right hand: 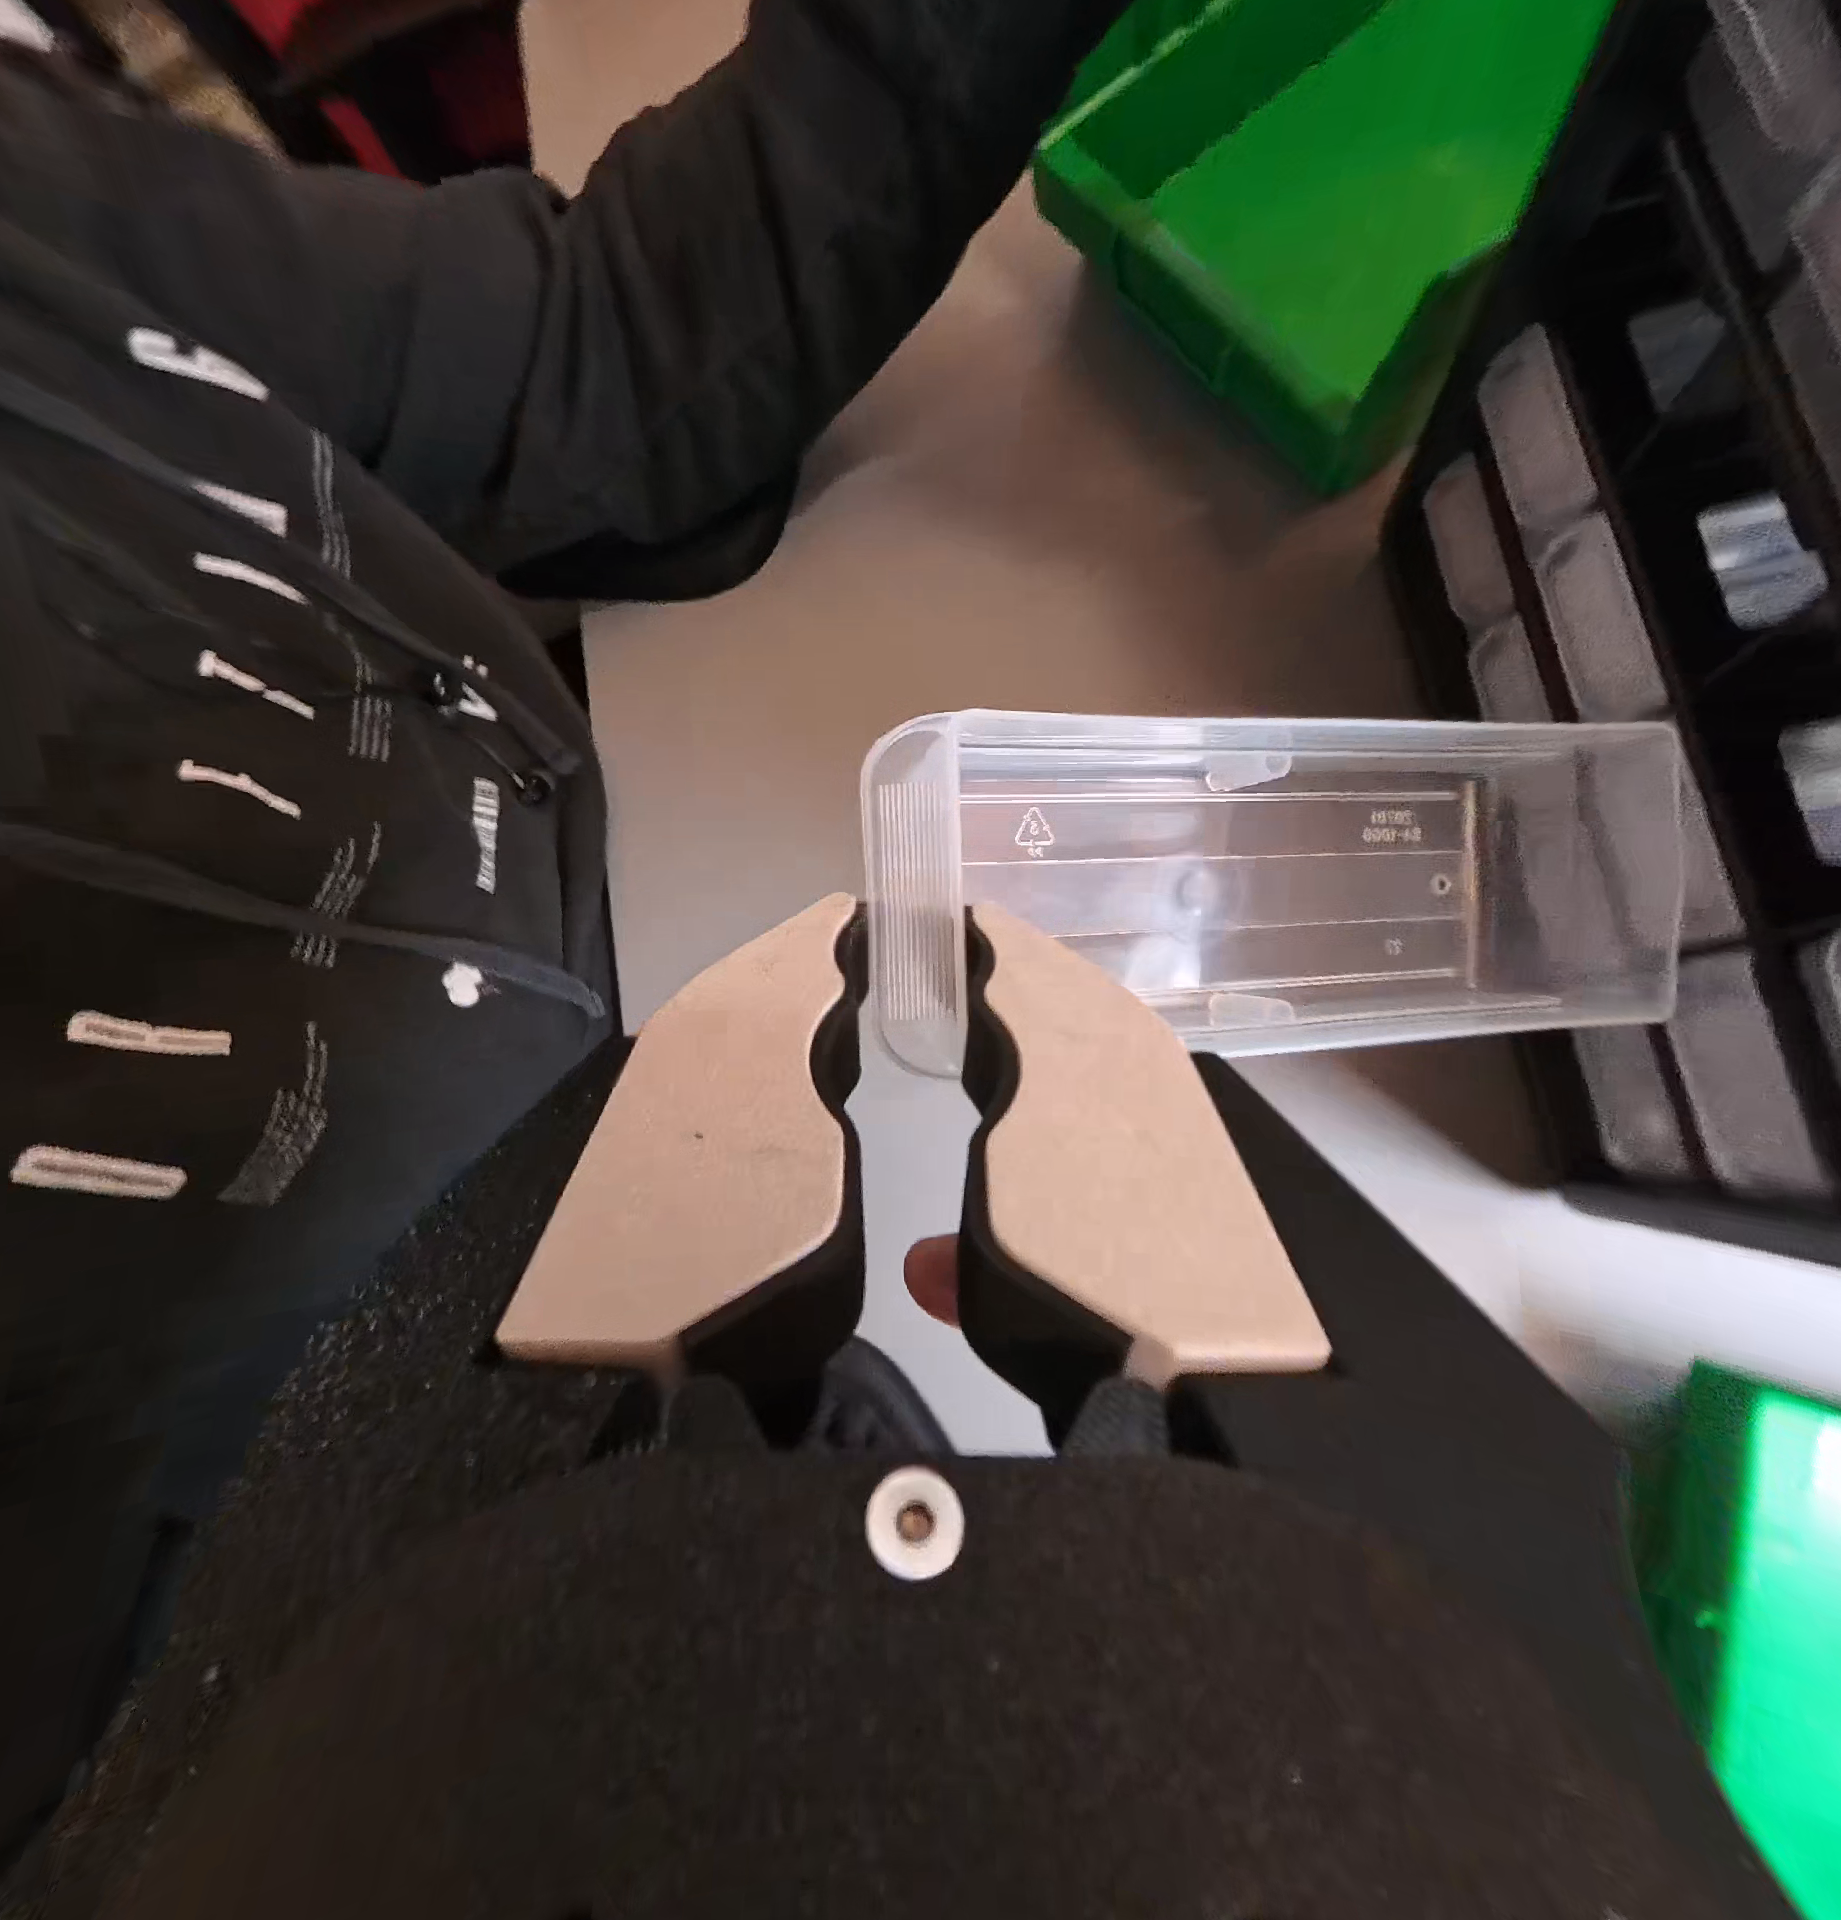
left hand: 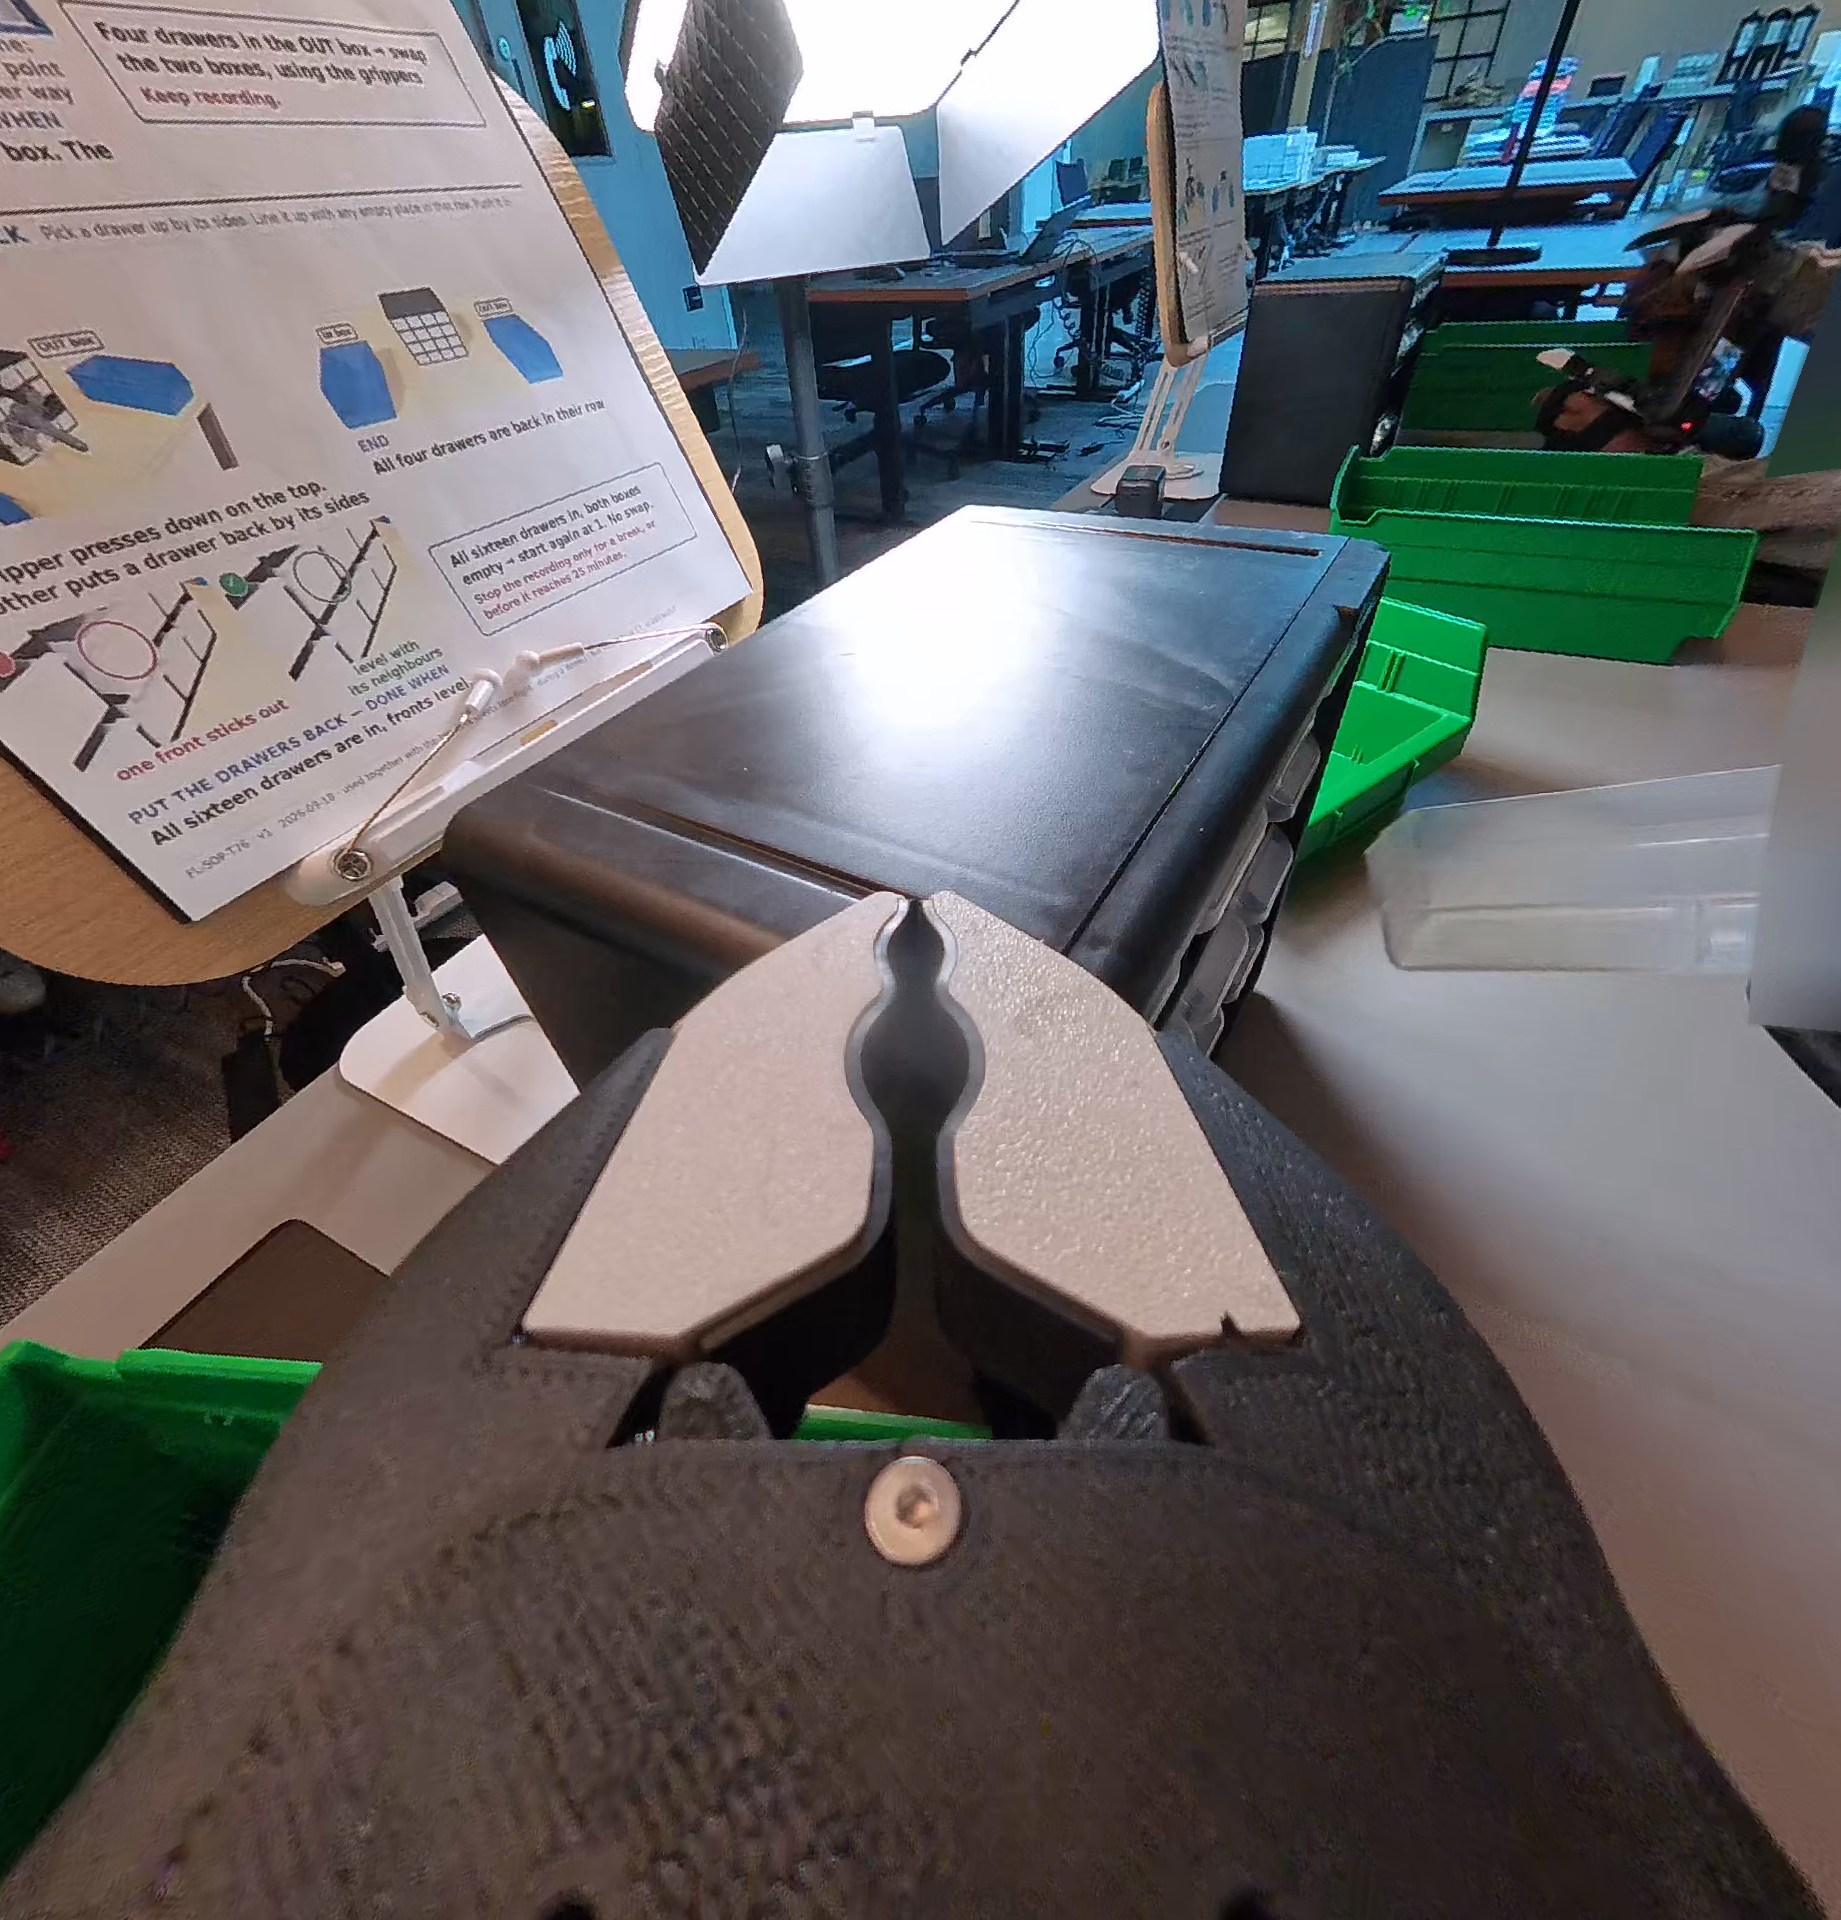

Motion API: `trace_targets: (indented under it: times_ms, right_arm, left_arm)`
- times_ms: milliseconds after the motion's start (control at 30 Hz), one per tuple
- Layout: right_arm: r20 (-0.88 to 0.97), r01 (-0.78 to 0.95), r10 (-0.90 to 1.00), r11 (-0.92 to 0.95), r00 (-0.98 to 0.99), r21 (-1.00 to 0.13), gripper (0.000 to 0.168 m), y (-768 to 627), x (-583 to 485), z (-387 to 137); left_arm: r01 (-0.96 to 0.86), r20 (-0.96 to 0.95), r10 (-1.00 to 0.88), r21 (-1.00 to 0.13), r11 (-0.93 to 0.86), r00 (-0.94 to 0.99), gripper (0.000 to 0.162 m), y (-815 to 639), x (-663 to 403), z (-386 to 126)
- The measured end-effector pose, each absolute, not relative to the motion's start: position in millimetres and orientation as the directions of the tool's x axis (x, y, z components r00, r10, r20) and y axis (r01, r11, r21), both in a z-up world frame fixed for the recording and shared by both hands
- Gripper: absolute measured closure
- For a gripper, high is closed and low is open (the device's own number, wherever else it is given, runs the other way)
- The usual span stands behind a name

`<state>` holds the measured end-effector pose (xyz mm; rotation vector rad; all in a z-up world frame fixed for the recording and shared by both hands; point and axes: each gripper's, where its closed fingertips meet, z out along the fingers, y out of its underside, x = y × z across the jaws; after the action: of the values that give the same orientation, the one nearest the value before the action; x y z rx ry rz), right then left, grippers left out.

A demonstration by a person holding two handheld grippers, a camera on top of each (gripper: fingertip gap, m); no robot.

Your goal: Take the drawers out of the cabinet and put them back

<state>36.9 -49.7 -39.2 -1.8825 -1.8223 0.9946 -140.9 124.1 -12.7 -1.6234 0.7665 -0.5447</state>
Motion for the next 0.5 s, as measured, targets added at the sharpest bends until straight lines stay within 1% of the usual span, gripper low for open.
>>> trace_targets:
  times_ms: [33, 133, 267, 400, 500]
  right_arm:
    - [-0.251, 0.719, 0.968, -0.163, -0.017, -0.676, 0.153, -52, 41, -40]
    - [-0.239, 0.689, 0.963, -0.256, 0.123, -0.677, 0.153, -50, 62, -43]
    - [-0.216, 0.649, 0.910, -0.404, 0.353, -0.644, 0.153, -14, 102, -54]
    - [-0.197, 0.548, 0.772, -0.583, 0.605, -0.601, 0.153, 55, 144, -70]
    - [-0.174, 0.475, 0.645, -0.694, 0.744, -0.541, 0.153, 109, 170, -95]
  left_arm:
    - [-0.185, -0.065, -0.736, -0.979, -0.083, 0.674, 0.162, 124, -141, -13]
    - [-0.185, -0.065, -0.735, -0.979, -0.083, 0.675, 0.162, 124, -141, -13]
    - [-0.181, -0.061, -0.735, -0.980, -0.085, 0.675, 0.162, 124, -141, -13]
    - [-0.186, -0.066, -0.732, -0.979, -0.084, 0.678, 0.162, 124, -141, -13]
    - [-0.188, -0.067, -0.733, -0.979, -0.084, 0.677, 0.162, 124, -141, -13]
